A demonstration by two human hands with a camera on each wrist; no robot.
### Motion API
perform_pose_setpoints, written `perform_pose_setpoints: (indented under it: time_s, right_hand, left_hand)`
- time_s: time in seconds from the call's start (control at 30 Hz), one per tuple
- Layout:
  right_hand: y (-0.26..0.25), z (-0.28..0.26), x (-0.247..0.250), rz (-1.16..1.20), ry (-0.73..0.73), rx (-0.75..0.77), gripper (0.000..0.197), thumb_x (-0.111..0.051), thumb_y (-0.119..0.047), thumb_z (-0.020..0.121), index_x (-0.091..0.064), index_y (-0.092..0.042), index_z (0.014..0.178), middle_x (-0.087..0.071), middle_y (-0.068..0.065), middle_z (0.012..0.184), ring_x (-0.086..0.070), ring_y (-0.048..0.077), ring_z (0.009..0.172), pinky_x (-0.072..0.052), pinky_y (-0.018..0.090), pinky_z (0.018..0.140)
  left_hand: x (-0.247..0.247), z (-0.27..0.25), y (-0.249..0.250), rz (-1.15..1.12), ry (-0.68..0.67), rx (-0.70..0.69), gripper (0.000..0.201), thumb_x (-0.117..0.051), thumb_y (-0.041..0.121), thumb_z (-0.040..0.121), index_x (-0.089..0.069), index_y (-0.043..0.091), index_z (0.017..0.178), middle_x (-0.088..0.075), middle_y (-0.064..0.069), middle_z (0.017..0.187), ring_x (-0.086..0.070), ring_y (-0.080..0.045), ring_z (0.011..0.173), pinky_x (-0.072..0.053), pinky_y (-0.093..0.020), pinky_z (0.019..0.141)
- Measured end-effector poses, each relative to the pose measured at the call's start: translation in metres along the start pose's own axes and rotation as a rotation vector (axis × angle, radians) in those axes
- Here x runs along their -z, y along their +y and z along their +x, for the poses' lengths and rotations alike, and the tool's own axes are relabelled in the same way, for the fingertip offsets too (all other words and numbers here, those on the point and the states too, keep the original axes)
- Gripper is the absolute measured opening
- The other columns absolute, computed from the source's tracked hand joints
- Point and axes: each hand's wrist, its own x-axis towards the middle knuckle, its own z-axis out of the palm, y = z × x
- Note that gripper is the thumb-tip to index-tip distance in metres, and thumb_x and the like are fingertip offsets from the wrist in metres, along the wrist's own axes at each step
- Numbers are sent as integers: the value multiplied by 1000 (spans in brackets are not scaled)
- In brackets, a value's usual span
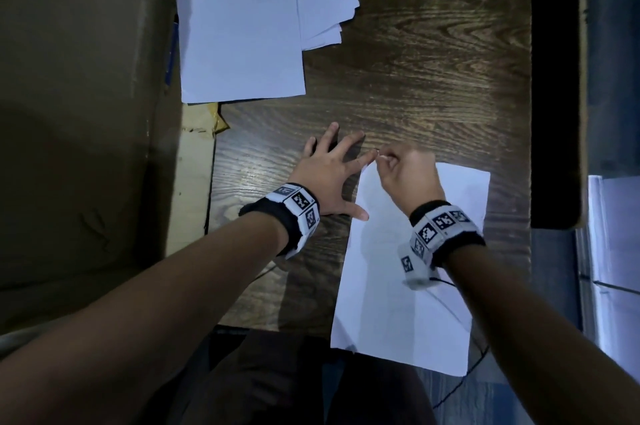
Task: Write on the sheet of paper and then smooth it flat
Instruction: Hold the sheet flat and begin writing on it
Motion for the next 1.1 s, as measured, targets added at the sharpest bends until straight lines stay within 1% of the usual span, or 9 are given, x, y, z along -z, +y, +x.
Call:
perform_pose_setpoints:
  time_s: [0.17,0.3,0.4,0.47,0.63,0.77,0.93,1.03,1.1]
  right_hand:
    - [-6,-22,4,-56,-164,112,12,-60,-11,86,-69,-9,79,-62,6,75,-59,23,65,-49,32,65]
    - [7,-1,5,-16,8,-7,13,-60,-13,88,-72,-8,86,-66,11,77,-62,27,67,-52,34,64]
    - [-6,-48,-5,-7,-142,128,8,-64,-9,87,-72,-8,88,-64,8,82,-60,23,66,-52,33,67]
    - [-4,-37,3,-7,-207,151,9,-63,-11,87,-72,-10,85,-63,5,81,-59,21,66,-53,35,68]
    - [9,-10,1,-25,-15,41,13,-57,-13,89,-69,-11,83,-63,8,81,-57,22,69,-49,32,64]
    - [2,-37,7,-37,-250,198,9,-62,-11,87,-70,-11,82,-63,5,78,-60,25,69,-51,34,67]
    - [15,0,12,-41,-32,77,18,-53,-11,87,-63,-12,72,-60,4,70,-57,24,62,-51,37,59]
    - [6,-46,3,-50,-202,219,13,-58,-11,89,-65,-11,79,-57,3,78,-57,24,68,-49,34,65]
    - [7,-29,11,-98,-212,204,17,-56,-10,89,-61,-12,72,-56,3,74,-53,22,64,-44,32,62]
  left_hand:
    - [-2,1,2,-19,15,-5,116,-65,87,66,-14,44,160,-1,5,168,10,-38,154,-9,-65,121]
    - [-2,2,2,-4,8,1,117,-63,88,66,-11,43,160,0,5,168,11,-38,154,-8,-65,121]
    - [-2,3,1,-2,22,-4,116,-64,87,67,-13,43,160,0,5,168,11,-38,154,-9,-65,121]
    - [-1,1,0,-6,20,-6,115,-63,89,66,-14,44,160,-2,4,168,9,-38,154,-11,-65,120]
    - [0,1,1,-9,12,-3,116,-64,88,65,-14,44,160,-3,5,167,9,-38,154,-10,-65,120]
    - [-2,2,0,-16,29,-10,116,-64,88,64,-16,44,160,-3,6,167,9,-38,154,-10,-66,120]
    - [-1,1,0,-14,13,-5,116,-63,90,64,-14,45,160,-3,5,167,9,-38,154,-9,-66,120]
    - [-1,2,0,-7,28,-10,116,-63,89,64,-16,44,160,-4,5,167,8,-38,154,-11,-66,120]
    - [-1,2,-1,-5,29,-11,116,-62,90,64,-16,44,160,-4,5,167,7,-39,154,-11,-66,119]
